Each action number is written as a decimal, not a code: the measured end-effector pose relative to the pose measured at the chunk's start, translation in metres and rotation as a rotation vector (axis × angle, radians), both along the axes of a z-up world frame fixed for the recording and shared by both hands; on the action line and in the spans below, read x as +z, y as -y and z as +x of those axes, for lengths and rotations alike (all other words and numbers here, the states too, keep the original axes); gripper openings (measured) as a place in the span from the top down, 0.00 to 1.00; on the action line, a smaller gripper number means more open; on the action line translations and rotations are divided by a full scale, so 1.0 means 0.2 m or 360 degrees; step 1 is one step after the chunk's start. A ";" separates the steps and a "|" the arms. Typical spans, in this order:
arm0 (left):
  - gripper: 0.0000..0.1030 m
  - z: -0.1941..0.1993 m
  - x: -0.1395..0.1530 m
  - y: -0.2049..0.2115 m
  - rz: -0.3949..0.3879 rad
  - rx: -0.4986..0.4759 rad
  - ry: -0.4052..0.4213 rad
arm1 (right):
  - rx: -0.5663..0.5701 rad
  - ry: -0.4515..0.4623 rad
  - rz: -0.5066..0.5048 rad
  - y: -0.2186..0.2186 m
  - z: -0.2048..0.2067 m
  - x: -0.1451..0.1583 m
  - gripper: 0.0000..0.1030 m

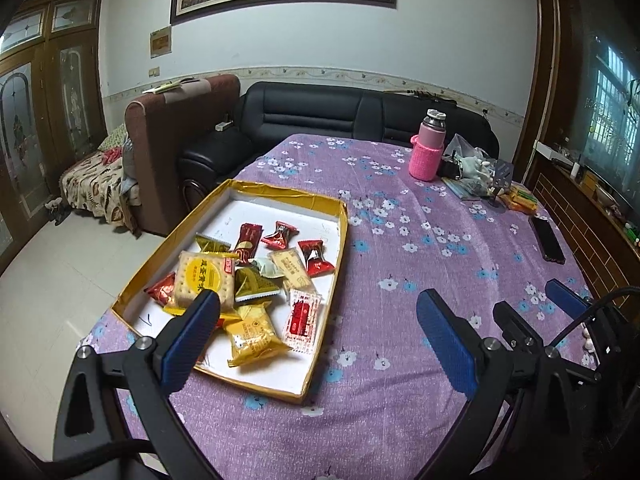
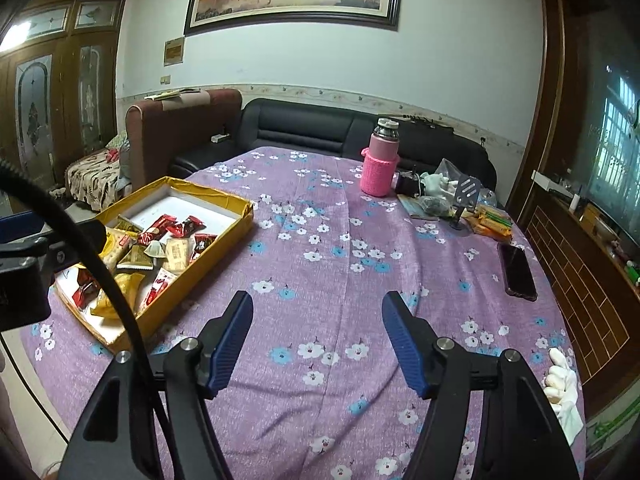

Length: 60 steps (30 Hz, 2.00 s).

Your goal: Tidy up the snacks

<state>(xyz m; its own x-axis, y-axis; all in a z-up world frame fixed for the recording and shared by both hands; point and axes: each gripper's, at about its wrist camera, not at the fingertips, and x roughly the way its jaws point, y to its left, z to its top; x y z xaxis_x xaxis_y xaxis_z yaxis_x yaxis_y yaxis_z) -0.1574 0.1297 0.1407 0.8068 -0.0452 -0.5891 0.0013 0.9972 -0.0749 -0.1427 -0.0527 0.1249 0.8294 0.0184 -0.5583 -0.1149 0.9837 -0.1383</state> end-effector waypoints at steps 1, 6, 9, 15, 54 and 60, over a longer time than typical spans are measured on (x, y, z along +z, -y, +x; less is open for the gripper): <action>0.04 0.00 -0.01 0.00 -0.0003 -0.0002 -0.0005 | 0.0001 -0.0007 -0.0003 0.00 0.00 0.00 0.35; 0.04 0.00 -0.03 -0.02 -0.0017 -0.0001 -0.0024 | 0.0018 -0.0035 -0.0014 -0.03 0.01 -0.02 0.35; 0.04 0.01 -0.04 -0.03 -0.0027 0.0002 -0.0033 | 0.0022 -0.0046 -0.0022 -0.04 0.01 -0.03 0.34; 0.04 0.03 -0.07 -0.06 -0.0042 0.0008 -0.0060 | 0.0023 -0.0115 -0.0004 -0.05 0.04 -0.06 0.33; 0.04 0.07 -0.13 -0.10 0.0058 0.0122 -0.0065 | 0.0165 -0.0165 0.0223 -0.13 0.04 -0.10 0.33; 0.04 0.08 -0.15 -0.09 0.0082 0.0129 -0.0088 | 0.0178 -0.0179 0.0268 -0.16 0.06 -0.11 0.33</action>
